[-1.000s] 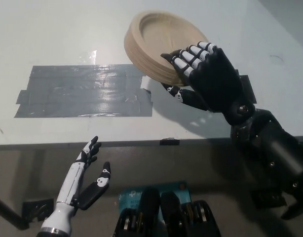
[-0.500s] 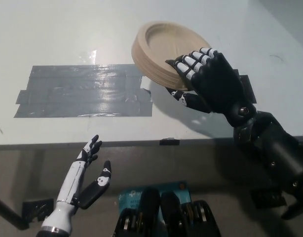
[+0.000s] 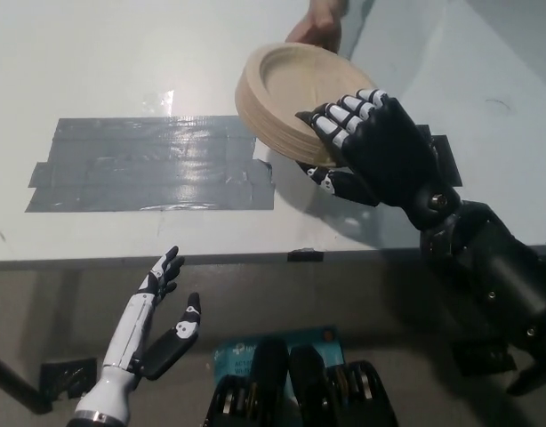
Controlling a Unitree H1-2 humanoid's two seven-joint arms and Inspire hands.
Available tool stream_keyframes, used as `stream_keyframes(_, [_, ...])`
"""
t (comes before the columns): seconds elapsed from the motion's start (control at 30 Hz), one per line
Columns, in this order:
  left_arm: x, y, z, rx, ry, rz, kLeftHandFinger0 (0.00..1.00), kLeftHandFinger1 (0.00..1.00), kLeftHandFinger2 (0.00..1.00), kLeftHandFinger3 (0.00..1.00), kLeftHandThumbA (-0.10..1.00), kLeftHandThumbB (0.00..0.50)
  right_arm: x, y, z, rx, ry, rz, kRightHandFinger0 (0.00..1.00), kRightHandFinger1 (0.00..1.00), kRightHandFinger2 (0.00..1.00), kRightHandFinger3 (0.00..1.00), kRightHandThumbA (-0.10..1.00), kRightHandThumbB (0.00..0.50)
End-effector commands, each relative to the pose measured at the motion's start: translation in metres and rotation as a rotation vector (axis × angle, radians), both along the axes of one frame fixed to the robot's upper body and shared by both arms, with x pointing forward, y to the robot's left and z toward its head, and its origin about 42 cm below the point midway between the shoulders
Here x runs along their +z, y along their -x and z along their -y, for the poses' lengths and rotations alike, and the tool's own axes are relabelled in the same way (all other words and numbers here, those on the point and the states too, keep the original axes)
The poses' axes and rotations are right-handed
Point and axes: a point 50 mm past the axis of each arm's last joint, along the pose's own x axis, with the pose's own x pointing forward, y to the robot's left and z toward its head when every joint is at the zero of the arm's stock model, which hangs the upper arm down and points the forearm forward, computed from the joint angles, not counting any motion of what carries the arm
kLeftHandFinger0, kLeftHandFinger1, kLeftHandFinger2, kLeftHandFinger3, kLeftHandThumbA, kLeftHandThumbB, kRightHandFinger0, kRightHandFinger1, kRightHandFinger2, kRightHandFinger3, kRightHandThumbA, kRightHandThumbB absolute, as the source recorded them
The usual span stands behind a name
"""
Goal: A stack of plates is kept in the middle of the desk close to the robot and the robot grabs the stack with its right hand, picks it up and hands it to a person.
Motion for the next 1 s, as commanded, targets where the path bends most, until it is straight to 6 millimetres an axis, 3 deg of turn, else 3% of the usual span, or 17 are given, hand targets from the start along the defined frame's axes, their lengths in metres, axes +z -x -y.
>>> stream_keyframes(0.0, [0.011, 0.001, -0.002, -0.022, -0.016, 0.052, 1.00, 1.00, 1.00, 1.00, 0.43, 0.000, 0.039, -0.010, -0.009, 0.036, -0.084, 0.116, 0.00, 0.00, 0.30, 0.54, -0.10, 0.300])
stream_keyframes(0.17, [0.011, 0.002, -0.002, -0.030, -0.018, 0.053, 1.00, 1.00, 1.00, 1.00, 0.43, 0.000, 0.040, -0.027, -0.014, 0.004, -0.052, 0.101, 0.00, 0.00, 0.43, 0.56, -0.10, 0.308])
stream_keyframes(0.3, [0.012, 0.001, 0.000, -0.031, -0.018, 0.050, 1.00, 1.00, 1.00, 1.00, 0.41, 0.000, 0.042, -0.048, -0.016, -0.043, -0.023, 0.073, 0.00, 0.00, 0.61, 0.53, -0.10, 0.310])
stream_keyframes(0.37, [0.013, 0.000, 0.000, -0.032, -0.019, 0.053, 1.00, 1.00, 1.00, 1.00, 0.39, 0.000, 0.044, -0.055, -0.017, -0.063, -0.007, 0.066, 0.00, 0.00, 0.61, 0.48, -0.10, 0.315])
stream_keyframes(0.47, [0.014, -0.002, 0.000, -0.032, -0.020, 0.061, 1.00, 1.00, 1.00, 1.00, 0.37, 0.000, 0.050, -0.069, -0.020, -0.099, 0.013, 0.037, 0.00, 0.00, 0.40, 0.38, -0.10, 0.324])
stream_keyframes(0.53, [0.015, -0.003, 0.000, -0.034, -0.018, 0.064, 1.00, 1.00, 1.00, 1.00, 0.34, 0.000, 0.054, -0.078, -0.022, -0.152, 0.035, -0.041, 0.00, 0.04, 0.40, 0.62, -0.09, 0.325])
stream_keyframes(0.57, [0.016, -0.004, -0.001, -0.037, -0.018, 0.066, 1.00, 1.00, 1.00, 1.00, 0.34, 0.000, 0.055, -0.082, -0.022, -0.170, 0.024, -0.092, 0.13, 0.26, 0.60, 0.71, 0.02, 0.349])
stream_keyframes(0.6, [0.016, -0.004, -0.001, -0.038, -0.018, 0.067, 1.00, 1.00, 1.00, 1.00, 0.34, 0.000, 0.055, -0.084, -0.022, -0.177, 0.013, -0.148, 0.55, 0.71, 0.99, 1.00, 0.25, 0.418])
stream_keyframes(0.63, [0.016, -0.004, -0.001, -0.039, -0.020, 0.068, 1.00, 1.00, 1.00, 1.00, 0.30, 0.000, 0.056, -0.087, -0.023, -0.210, 0.038, -0.310, 1.00, 1.00, 1.00, 1.00, 0.57, 0.492])
stream_keyframes(0.97, [0.017, -0.007, -0.001, -0.047, -0.020, 0.077, 1.00, 1.00, 0.99, 1.00, 0.25, 0.000, 0.061, -0.063, -0.030, -0.184, 0.052, -0.404, 1.00, 1.00, 1.00, 1.00, 0.77, 0.500])
